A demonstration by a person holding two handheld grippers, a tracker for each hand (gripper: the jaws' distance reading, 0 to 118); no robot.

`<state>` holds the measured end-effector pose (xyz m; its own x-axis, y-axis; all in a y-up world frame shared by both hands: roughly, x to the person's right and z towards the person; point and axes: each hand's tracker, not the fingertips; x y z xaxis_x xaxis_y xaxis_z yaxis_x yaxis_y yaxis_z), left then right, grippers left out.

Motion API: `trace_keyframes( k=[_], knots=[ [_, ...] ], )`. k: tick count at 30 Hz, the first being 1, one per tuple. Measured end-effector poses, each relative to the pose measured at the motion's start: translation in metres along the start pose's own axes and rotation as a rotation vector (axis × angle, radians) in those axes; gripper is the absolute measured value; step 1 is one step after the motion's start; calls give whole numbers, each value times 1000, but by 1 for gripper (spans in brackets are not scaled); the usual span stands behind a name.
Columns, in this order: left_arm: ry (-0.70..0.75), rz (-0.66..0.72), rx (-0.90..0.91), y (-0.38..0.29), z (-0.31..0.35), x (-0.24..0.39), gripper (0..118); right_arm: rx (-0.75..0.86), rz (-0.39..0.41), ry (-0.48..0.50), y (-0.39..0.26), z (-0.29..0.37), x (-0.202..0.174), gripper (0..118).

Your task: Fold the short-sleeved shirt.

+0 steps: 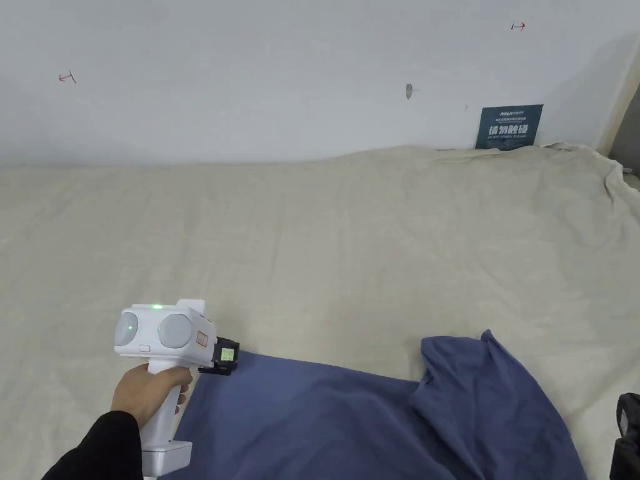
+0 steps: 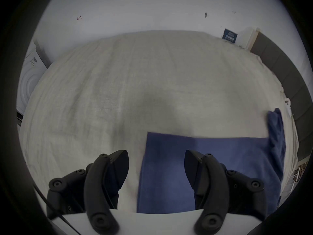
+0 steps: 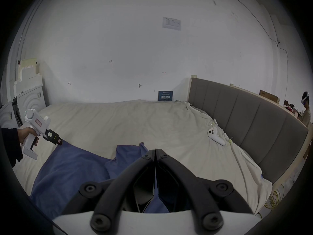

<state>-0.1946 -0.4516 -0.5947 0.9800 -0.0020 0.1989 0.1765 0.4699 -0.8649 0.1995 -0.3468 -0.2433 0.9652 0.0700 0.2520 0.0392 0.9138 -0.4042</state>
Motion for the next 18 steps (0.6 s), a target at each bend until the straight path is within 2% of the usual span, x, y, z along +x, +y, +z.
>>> trace_keyframes(
  k=[6, 8, 9, 12, 13, 18],
  knots=[
    [22, 8, -42, 8, -31, 2, 75, -44, 21, -32, -14, -17, 9, 0],
    [31, -4, -29, 6, -32, 4, 71, -59, 24, -34, -14, -17, 3, 0],
    [28, -7, -28, 5, -31, 4, 66, -65, 23, -35, -15, -18, 3, 0],
    [-6, -8, 9, 1, -20, 5, 12, -76, 28, -32, -16, -18, 1, 0],
    [-23, -19, 16, 0, -19, 6, 4, -78, 30, -30, -15, -19, 0, 0],
    [-33, -25, 57, -12, -6, 16, 0, -104, 5, 7, -4, -30, 4, 0]
  ],
)
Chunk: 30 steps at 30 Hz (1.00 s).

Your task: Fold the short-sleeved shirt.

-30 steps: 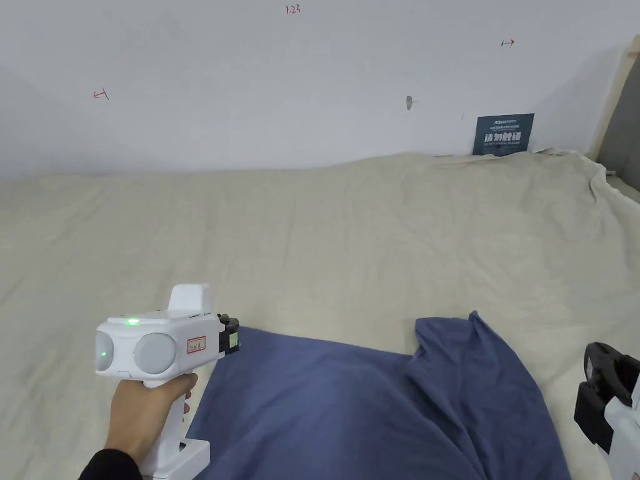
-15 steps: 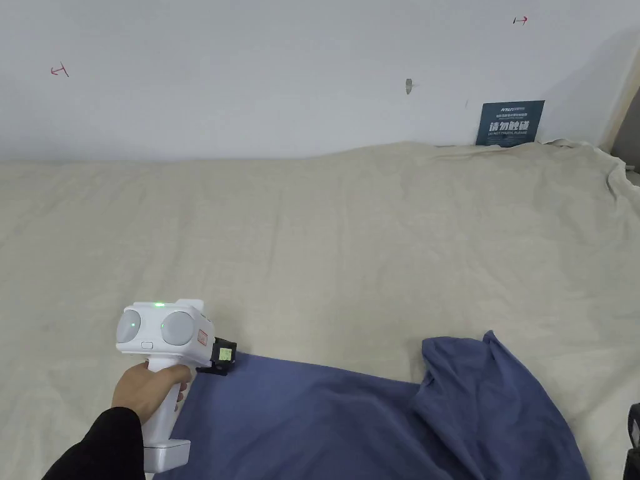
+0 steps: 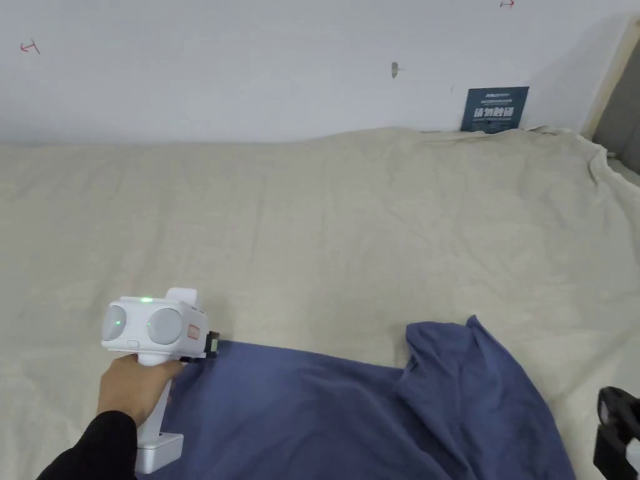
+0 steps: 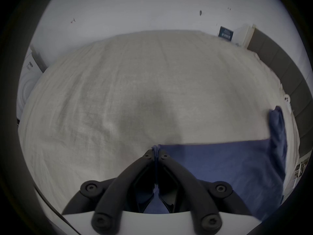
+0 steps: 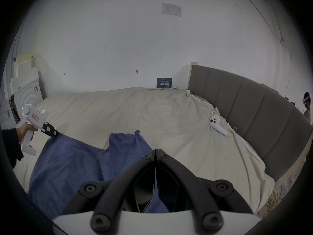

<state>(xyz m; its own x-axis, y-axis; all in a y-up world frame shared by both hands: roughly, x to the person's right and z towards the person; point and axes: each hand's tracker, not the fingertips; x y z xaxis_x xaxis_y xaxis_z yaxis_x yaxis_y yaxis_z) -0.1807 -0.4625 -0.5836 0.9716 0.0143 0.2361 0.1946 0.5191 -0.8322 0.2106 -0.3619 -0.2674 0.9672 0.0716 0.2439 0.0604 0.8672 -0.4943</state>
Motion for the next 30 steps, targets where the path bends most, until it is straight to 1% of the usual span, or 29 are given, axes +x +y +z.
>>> trace_keyframes(
  k=[2, 4, 5, 6, 7, 8, 9, 10, 11, 12, 13, 15, 17, 20, 22, 23, 25, 26, 27, 28, 29, 30],
  knots=[
    [-75, 67, 77, -4, 25, -4, 0, -32, -42, 36, 7, -8, 8, 0],
    [-121, 73, 134, -7, 50, -6, 0, -74, -44, 47, 15, -21, 14, 0],
    [-141, 69, 155, -11, 65, -6, 0, -82, -47, 49, 14, -35, 27, 0],
    [-152, 66, 178, -14, 77, -7, 0, -110, -42, 52, 15, -46, 32, 1],
    [-165, 68, 196, -19, 94, -5, 0, -155, -39, 62, 17, -57, 34, 6],
    [-175, 69, 204, -22, 107, -5, 0, -193, -26, 69, 19, -70, 36, 19],
    [-182, 70, 225, -26, 118, -6, 0, -221, -36, 89, 18, -83, 39, 43],
    [-186, 73, 233, -29, 127, -7, 0, -243, -25, 85, 17, -94, 39, 76],
    [-195, 78, 241, -32, 138, -7, 0, -266, -12, 79, 15, -105, 38, 93],
    [-205, 82, 255, -34, 146, -7, 0, -279, -26, 88, 14, -113, 37, 98],
    [-212, 88, 268, -37, 155, -8, 0, -294, -27, 87, 13, -123, 36, 99],
    [-226, 95, 276, -39, 167, -9, 0, -355, -50, 90, 7, -144, 32, 99],
    [-230, 96, 283, -42, 175, -9, 0, -417, -3, 81, 4, -154, 21, 98],
    [-229, 94, 285, -45, 180, -10, 0, -493, 14, 64, -9, -173, 10, 97],
    [-228, 94, 282, -47, 181, -10, 0, -520, 21, 57, -19, -188, 12, 91],
    [-226, 95, 281, -47, 180, -11, 0, -531, 28, 54, -22, -190, 9, 84],
    [-223, 99, 278, -48, 179, -12, 0, -548, 45, 53, -29, -196, 8, 57],
    [-222, 101, 277, -49, 180, -12, 0, -564, 60, 59, -31, -197, 6, 42],
    [-221, 102, 275, -49, 178, -13, 0, -570, 66, 77, -33, -197, 5, 21],
    [-221, 102, 272, -50, 178, -13, 0, -567, 64, 88, -34, -195, 3, 6],
    [-219, 101, 269, -51, 178, -12, 0, -561, 62, 91, -35, -192, 4, 2],
    [-216, 99, 268, -52, 178, -12, 0, -554, 65, 97, -35, -189, 3, 2]
  ],
)
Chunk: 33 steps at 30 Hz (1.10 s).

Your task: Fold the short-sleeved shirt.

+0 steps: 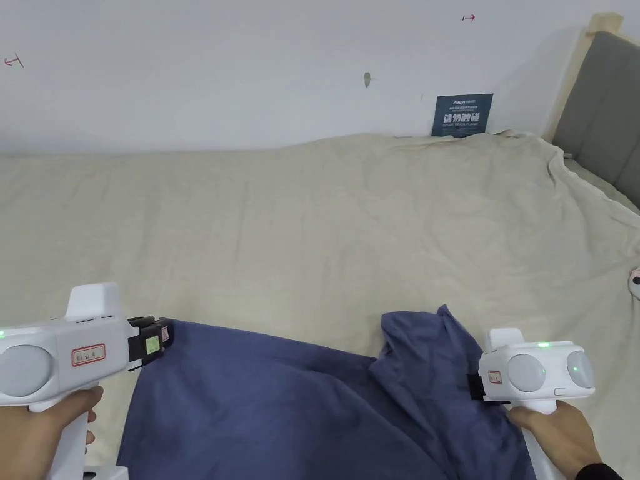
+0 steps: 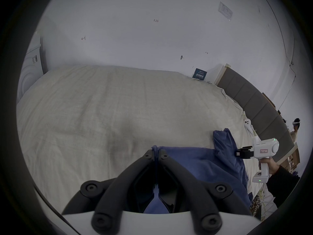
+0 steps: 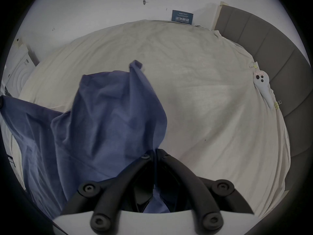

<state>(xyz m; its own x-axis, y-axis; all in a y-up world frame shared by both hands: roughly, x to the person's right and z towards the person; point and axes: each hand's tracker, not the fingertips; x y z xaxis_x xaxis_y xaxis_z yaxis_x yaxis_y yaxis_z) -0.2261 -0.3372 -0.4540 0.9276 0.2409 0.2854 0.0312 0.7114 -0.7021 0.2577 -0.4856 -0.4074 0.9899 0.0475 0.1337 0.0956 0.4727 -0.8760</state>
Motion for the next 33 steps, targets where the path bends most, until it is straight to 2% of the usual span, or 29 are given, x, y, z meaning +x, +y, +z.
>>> trace_keyframes(
  k=[4, 6, 9, 14, 18, 26, 30, 33],
  knots=[
    [10, 1, -3, -3, 1, -2, 0, 41, 10, 24, -4, 16, 2, 1],
    [14, 6, 0, -5, 4, -3, 0, 88, -9, 55, -5, 33, 6, 1],
    [25, 9, 6, -6, 10, -4, 0, 160, -44, 127, -7, 76, 5, 0],
    [38, 28, 39, -6, 29, -9, 0, 338, -32, 153, 1, 148, 11, 0],
    [39, 56, 80, 6, 55, -11, 0, 496, -97, 199, 22, 210, 17, 0],
    [87, 49, 248, 60, 119, -5, 0, 756, -142, 246, 82, 312, 25, 0],
    [105, 47, 352, 103, 160, -3, 0, 883, -140, 264, 114, 362, 29, 0],
    [116, 32, 437, 141, 193, 3, 0, 974, -123, 238, 141, 397, 35, 0]
  ],
)
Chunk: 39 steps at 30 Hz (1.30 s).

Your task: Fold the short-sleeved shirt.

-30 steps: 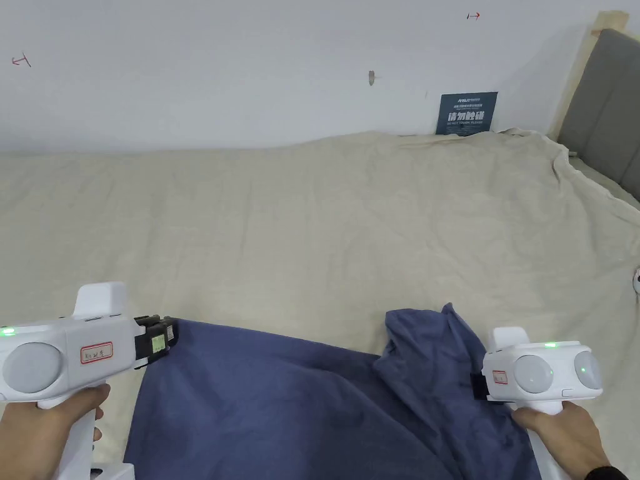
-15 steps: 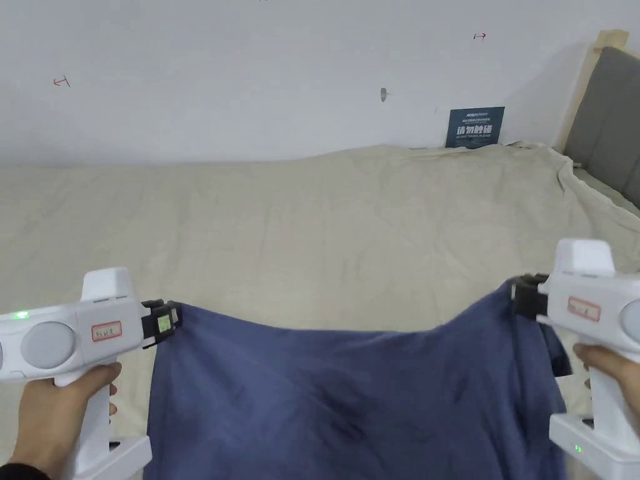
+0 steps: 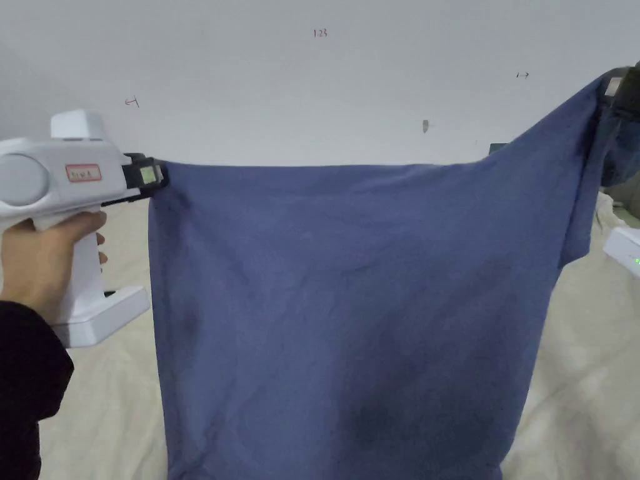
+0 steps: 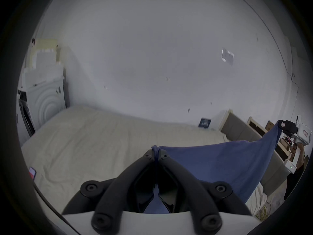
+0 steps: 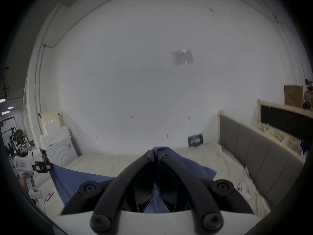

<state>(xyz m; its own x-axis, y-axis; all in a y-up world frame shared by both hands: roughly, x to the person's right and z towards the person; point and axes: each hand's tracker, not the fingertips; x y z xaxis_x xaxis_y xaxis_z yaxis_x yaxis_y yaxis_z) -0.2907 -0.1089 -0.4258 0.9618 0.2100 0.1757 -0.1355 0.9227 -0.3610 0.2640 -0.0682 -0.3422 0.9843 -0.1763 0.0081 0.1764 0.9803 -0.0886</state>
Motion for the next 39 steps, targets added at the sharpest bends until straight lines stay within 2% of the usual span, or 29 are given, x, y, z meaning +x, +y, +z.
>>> trace_keyframes(
  k=[8, 15, 18, 21, 29, 31, 37, 39],
  knots=[
    [12, -49, 139, 101, 24, 22, 0, 165, 89, -20, 99, 3, -14, 1],
    [41, -88, 149, 131, -5, 28, 0, 195, 144, -36, 114, -17, -4, 1],
    [60, -107, 111, 111, -19, 33, 0, 168, 144, -44, 93, -29, 4, 1],
    [76, -98, 56, 85, -51, 29, 0, 113, 109, -61, 60, -45, 18, 1],
    [94, -70, -142, -16, -127, 10, 0, -60, 60, -115, -58, -87, 55, 1],
    [96, -69, -172, -40, -137, 6, 0, -104, 33, -135, -85, -88, 56, 1],
    [97, -38, -263, -104, -143, -5, 0, -203, 61, -146, -156, -85, 62, 1],
    [106, -35, -287, -123, -142, -10, 0, -234, 46, -147, -175, -80, 63, 1]
  ],
)
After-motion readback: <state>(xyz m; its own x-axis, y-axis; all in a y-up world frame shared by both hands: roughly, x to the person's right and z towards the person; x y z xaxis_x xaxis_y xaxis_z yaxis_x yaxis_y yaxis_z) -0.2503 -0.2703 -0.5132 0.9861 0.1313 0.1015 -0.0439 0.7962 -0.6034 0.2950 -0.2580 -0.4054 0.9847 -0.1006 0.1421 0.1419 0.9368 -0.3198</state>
